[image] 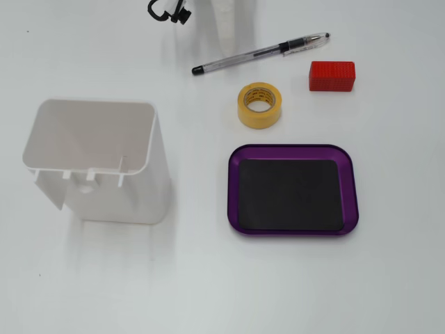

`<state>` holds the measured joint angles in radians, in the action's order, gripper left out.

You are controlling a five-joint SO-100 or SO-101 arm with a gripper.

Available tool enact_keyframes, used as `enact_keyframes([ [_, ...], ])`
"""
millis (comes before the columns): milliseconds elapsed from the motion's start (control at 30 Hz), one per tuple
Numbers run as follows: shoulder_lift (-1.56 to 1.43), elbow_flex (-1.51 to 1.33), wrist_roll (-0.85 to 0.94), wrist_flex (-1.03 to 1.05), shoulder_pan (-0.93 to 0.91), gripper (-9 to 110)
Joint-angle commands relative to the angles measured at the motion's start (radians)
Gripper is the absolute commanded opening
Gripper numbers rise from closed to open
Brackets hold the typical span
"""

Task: Pick up the yellow tape and place it in the box.

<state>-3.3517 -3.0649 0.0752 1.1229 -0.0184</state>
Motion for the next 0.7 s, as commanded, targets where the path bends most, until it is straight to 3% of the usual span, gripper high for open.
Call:
enact_keyframes([
  [0,-0.074,-0.012,-0.005,-0.020,0.009,0],
  [667,-0.074,-0.012,0.003,-0.020,0.009,0],
])
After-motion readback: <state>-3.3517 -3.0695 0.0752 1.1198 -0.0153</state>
